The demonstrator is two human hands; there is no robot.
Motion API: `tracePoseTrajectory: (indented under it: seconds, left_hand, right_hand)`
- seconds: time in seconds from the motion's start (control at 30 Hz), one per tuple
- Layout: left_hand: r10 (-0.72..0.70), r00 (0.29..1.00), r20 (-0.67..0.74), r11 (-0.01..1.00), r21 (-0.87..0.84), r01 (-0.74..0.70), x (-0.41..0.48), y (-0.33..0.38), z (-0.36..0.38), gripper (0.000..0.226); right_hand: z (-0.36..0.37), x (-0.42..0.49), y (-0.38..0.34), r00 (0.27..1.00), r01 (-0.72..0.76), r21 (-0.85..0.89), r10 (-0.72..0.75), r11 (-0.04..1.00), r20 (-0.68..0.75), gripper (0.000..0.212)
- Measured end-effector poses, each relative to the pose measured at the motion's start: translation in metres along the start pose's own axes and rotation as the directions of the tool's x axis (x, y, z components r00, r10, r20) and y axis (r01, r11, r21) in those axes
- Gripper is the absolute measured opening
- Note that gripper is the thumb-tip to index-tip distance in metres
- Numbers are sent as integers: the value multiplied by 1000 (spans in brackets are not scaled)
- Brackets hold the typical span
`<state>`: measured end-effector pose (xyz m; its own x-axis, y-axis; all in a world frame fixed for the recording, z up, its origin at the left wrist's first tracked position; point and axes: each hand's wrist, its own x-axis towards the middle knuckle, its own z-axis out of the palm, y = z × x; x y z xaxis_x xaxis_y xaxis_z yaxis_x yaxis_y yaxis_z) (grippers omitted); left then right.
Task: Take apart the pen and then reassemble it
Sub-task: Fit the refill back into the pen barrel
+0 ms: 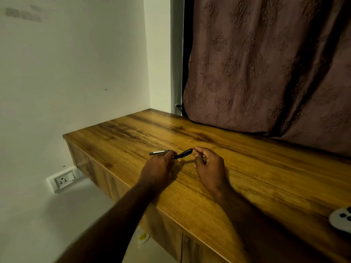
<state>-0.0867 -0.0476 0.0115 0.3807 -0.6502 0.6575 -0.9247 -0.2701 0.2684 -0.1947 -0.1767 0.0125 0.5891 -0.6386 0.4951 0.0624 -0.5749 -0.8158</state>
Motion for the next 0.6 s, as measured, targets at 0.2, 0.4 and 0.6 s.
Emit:
tracePoseTrajectory:
  seconds: [0.2,0.4,0.6]
  left_hand:
    - [13,1000,14,1000,-1,-13,0,1,-1,28]
    - [9,1000,18,1000,-17,-9,0,1,0,42]
    - [7,1000,21,1000,-19,-7,0,0,1,28]
  right_hand:
    - [-1,2,2,997,-77,110,79,991,-20,22]
    - [-3,5,2,993,-108,183,116,977,-30,13]
    - [-3,6,2,992,-96,190,109,977,-59,10]
